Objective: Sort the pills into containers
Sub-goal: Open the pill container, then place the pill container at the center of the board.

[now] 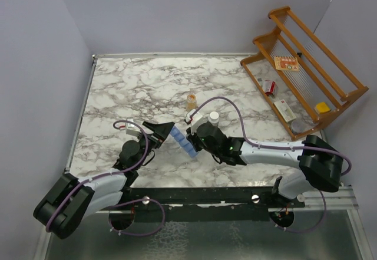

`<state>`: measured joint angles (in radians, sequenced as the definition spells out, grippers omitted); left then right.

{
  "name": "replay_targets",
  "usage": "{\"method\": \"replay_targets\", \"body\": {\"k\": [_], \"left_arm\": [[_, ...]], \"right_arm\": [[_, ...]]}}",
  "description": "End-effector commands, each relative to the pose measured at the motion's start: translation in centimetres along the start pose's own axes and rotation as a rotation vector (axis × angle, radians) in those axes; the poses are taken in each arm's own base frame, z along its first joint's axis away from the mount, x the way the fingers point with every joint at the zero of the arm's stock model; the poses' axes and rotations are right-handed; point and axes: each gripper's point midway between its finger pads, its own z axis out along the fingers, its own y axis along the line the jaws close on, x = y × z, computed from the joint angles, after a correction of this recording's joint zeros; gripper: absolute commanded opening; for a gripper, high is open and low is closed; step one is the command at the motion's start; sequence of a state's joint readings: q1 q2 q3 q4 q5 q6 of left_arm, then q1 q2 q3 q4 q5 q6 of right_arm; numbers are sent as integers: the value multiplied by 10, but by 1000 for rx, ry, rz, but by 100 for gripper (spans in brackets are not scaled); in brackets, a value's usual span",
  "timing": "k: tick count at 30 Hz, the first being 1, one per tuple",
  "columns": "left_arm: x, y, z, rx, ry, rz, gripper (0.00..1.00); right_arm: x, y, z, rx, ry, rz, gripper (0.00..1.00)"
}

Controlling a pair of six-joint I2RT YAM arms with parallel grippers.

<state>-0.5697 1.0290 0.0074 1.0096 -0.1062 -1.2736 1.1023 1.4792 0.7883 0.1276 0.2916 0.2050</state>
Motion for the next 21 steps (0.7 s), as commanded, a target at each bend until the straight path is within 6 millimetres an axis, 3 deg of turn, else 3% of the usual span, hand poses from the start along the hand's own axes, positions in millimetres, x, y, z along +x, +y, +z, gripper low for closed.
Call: {"method": "replay_targets", "body": {"k": [1, 8, 21], "left_arm": [[8, 54, -26, -134, 3, 18, 99], [6, 55, -32, -137, -1, 41, 99], [-5, 45, -29, -112, -39, 153, 99]], "right_arm": [[-2, -14, 0, 79, -18, -12, 1], [1, -34, 5, 189, 7, -83, 1], [9, -25, 20, 146, 22, -85, 1]]}}
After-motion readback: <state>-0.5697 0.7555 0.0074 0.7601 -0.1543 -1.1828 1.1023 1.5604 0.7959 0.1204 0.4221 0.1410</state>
